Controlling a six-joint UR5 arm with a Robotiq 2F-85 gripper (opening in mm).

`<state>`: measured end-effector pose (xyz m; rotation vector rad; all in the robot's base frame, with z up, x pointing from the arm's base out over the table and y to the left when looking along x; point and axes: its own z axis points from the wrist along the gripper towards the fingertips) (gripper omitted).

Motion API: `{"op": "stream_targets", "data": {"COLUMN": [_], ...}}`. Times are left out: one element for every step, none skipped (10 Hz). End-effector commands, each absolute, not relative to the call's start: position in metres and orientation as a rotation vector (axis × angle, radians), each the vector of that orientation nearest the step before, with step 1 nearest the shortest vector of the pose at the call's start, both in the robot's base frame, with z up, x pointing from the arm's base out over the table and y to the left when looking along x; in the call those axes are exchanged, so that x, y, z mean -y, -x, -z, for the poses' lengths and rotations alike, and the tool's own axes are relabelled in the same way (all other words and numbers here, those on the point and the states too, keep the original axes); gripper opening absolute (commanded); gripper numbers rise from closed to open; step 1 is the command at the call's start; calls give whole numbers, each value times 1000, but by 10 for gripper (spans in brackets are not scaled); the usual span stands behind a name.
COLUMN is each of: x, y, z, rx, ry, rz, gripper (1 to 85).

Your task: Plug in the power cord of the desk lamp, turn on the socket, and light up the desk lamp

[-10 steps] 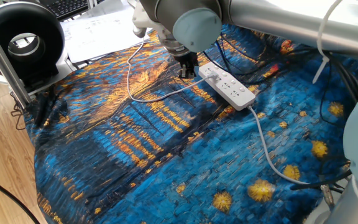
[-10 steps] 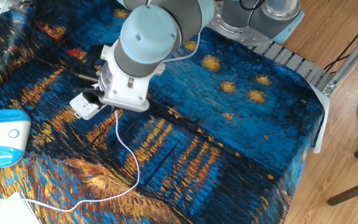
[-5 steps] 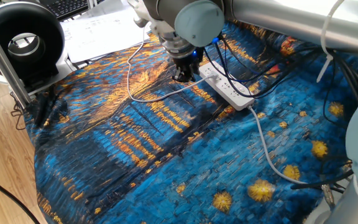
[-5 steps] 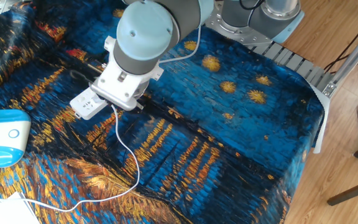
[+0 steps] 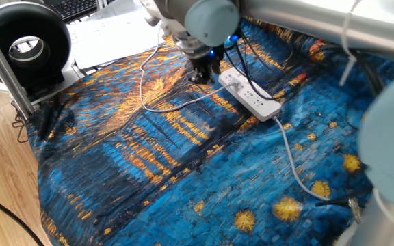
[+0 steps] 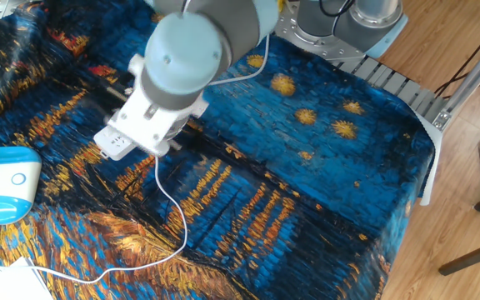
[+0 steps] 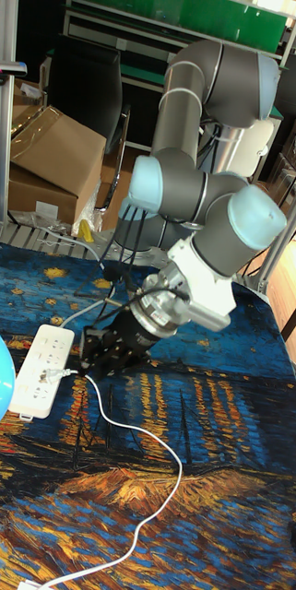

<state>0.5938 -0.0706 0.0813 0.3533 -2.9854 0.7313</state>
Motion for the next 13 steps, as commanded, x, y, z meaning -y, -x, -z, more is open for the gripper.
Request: {"op": "stream_targets", "data": {"x": [89,93,88,78,87,95,98,102,94,93,98,102,111], "y": [-608,-612,-612,-610,-616,-622,-618,-608,-589,-576,-570,-567,-568], "z": [-75,-71,-64,-53,-48,-46,-45,-44,-41,-46,-52,-54,-58], "rx": [2918,2907,2910,2904,2877,2867,2842,2794,2751,2717,2709,2706,2692], "ry": [-338,-324,-275,-187,-169,-158,-125,-72,14,45,49,51,53], "rz": [-844,-887,-863,-814,-871,-909,-916,-926,-871,-862,-868,-869,-915], "gripper": [337,337,360,373,370,360,360,350,343,327,327,330,350]}}
